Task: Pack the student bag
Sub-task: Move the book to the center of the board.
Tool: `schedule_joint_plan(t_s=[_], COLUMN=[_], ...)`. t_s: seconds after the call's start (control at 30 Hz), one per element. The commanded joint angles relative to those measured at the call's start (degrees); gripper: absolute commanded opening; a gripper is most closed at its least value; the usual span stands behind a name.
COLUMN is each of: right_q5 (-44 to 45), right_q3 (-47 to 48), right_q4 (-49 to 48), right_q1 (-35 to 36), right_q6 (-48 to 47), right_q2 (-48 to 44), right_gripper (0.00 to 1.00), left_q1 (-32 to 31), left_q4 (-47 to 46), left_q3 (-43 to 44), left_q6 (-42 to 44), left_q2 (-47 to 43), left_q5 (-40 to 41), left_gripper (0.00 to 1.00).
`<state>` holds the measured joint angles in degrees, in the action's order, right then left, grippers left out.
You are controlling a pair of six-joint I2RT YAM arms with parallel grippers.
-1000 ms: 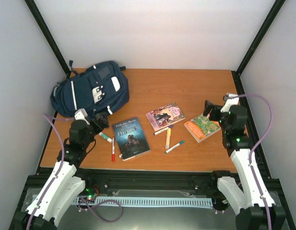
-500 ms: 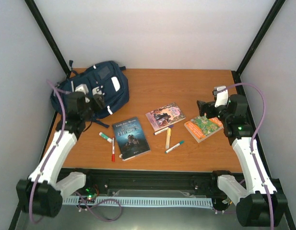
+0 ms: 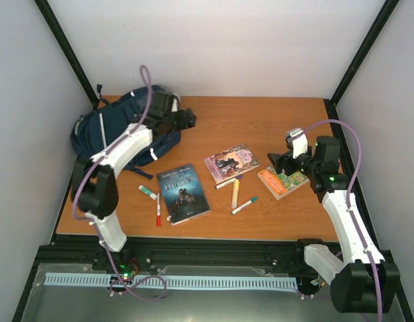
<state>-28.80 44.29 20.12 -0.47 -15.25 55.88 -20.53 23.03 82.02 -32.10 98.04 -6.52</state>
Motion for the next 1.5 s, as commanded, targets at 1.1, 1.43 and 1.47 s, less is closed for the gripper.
schedule_joint_plan(t_s=[1.1, 1.43, 1.47], right_q5=[32.36, 32.92, 32.71], right_q3=[-5.05, -8.65, -8.98], right_q4=[2.43, 4.22, 4.57], right_q1=[10.86, 1.51, 0.46], right_q6=[-27.89, -33.17, -33.84], right_q2=[27.84, 24.04, 23.49], right_gripper=[0.71, 0.60, 0.60], left_q1=[-23.49, -24.82, -24.86], left_q4=[5.23, 2.10, 1.57], left_q3=[-3.82, -7.51, -7.83], left_q6=[2.74, 2.09, 1.89], left_q2=[13.10, 13.02, 13.03], left_q5=[-1.56, -1.76, -2.41], left_gripper=[0.76, 0.75, 0.76])
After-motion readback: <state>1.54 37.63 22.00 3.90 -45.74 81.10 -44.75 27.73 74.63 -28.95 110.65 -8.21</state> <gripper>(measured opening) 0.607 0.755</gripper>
